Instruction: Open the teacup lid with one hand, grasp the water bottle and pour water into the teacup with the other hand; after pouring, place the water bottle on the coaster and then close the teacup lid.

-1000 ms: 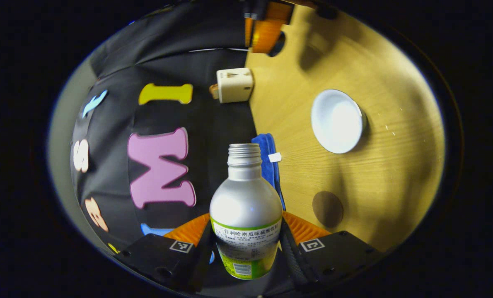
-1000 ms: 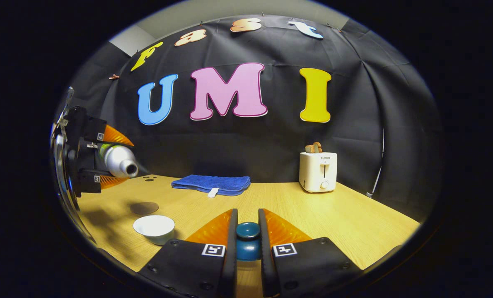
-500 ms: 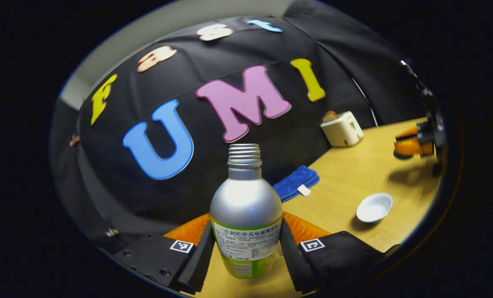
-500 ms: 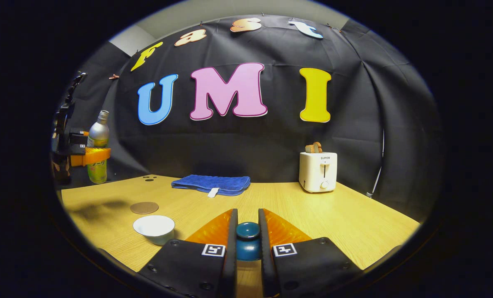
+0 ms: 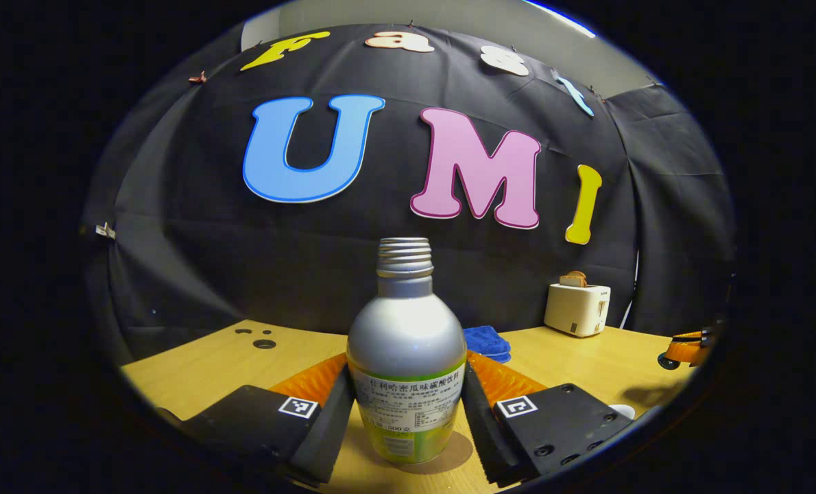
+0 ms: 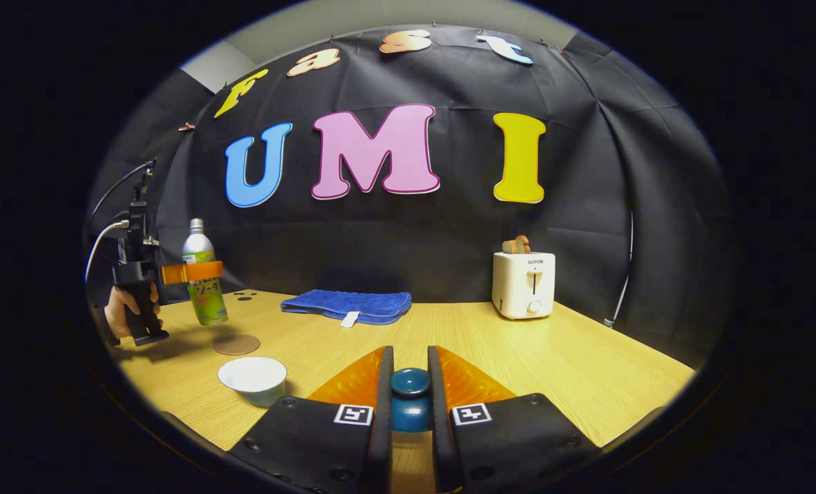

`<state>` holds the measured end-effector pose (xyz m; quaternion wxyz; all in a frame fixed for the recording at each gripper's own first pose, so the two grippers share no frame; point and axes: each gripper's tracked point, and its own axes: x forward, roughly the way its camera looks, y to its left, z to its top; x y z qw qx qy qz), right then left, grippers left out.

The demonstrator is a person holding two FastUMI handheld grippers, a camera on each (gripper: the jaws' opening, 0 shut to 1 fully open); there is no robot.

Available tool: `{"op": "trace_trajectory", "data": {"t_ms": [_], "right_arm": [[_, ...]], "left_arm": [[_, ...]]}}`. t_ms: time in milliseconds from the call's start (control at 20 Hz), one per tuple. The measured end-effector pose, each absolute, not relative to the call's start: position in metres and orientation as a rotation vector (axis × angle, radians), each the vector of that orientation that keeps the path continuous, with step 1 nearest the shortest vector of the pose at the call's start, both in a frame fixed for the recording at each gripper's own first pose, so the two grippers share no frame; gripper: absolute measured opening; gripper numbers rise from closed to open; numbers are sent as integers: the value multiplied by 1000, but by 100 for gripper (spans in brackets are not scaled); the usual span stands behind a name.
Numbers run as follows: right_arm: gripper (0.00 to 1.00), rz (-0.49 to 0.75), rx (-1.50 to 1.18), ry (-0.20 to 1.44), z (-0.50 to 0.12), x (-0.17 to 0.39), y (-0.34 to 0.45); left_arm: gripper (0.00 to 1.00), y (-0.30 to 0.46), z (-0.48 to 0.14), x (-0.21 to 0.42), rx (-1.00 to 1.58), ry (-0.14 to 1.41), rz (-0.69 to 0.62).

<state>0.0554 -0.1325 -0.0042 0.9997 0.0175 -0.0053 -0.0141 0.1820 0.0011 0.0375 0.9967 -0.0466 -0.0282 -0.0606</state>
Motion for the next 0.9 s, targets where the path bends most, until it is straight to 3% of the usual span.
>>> {"op": "trace_trajectory", "data": {"t_ms": [650,750,900], "right_arm": [[27,-22,34,-11,-4,55,-133],[27,-21,34,-11,-5,55,-133],[27,-21,34,-11,-5,55,-133]], "left_arm": [[84,-12,-2,198,-16,6,-145],[96,-11,5,191,-9,1,-142],[98,-9,13,172,-23,-1,-158]]}}
